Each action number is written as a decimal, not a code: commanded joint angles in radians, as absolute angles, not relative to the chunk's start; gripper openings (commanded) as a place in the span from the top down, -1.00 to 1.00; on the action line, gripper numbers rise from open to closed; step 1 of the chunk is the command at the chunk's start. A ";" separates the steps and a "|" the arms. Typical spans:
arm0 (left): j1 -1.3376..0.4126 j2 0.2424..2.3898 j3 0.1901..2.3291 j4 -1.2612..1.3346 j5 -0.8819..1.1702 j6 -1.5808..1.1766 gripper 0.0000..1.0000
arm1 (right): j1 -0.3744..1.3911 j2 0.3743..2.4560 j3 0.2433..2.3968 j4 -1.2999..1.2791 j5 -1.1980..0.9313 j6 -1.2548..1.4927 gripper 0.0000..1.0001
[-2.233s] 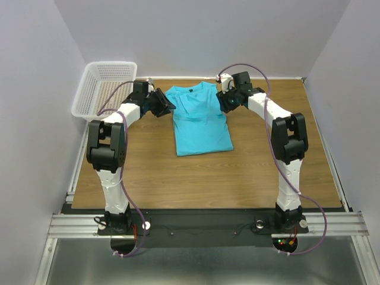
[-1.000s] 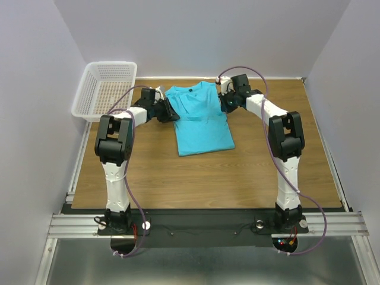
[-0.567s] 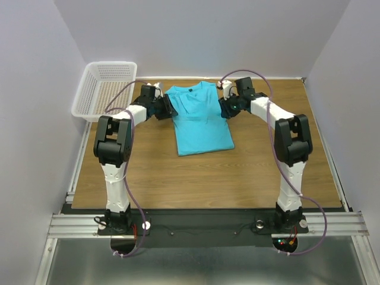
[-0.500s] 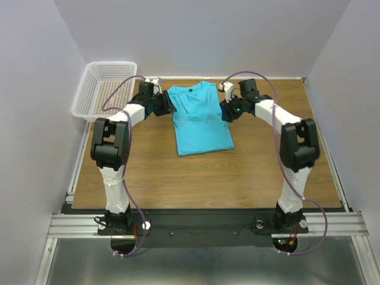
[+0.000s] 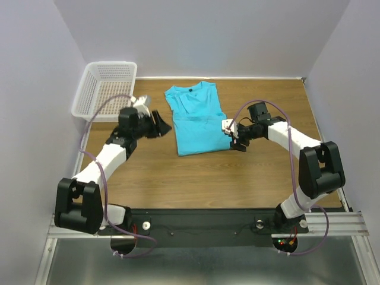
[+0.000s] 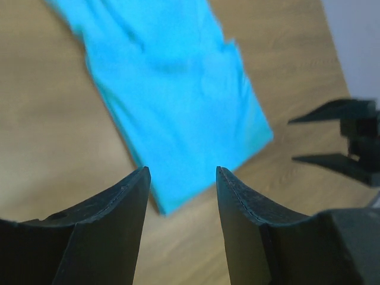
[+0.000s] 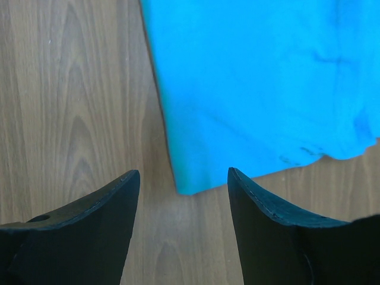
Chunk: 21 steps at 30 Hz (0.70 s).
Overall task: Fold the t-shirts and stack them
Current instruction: Fold the tshirt
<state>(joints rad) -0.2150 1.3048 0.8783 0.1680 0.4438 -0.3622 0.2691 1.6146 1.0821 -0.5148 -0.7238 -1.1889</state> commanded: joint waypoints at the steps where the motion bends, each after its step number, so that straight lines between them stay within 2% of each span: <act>1: -0.244 1.249 0.622 0.161 0.528 -0.506 -0.19 | 0.265 1.609 1.077 -0.535 -0.723 -1.296 -0.33; 4: -0.284 1.224 0.507 0.233 0.526 -0.581 -0.19 | 0.265 1.618 1.069 -0.534 -0.724 -1.287 -0.33; 9: -0.305 1.253 0.431 0.348 0.489 -0.672 -0.19 | 0.267 1.617 1.054 -0.534 -0.738 -1.270 -0.33; 21: -0.345 1.475 0.543 0.430 0.469 -0.715 -0.19 | 0.265 1.615 1.026 -0.531 -0.713 -1.270 -0.33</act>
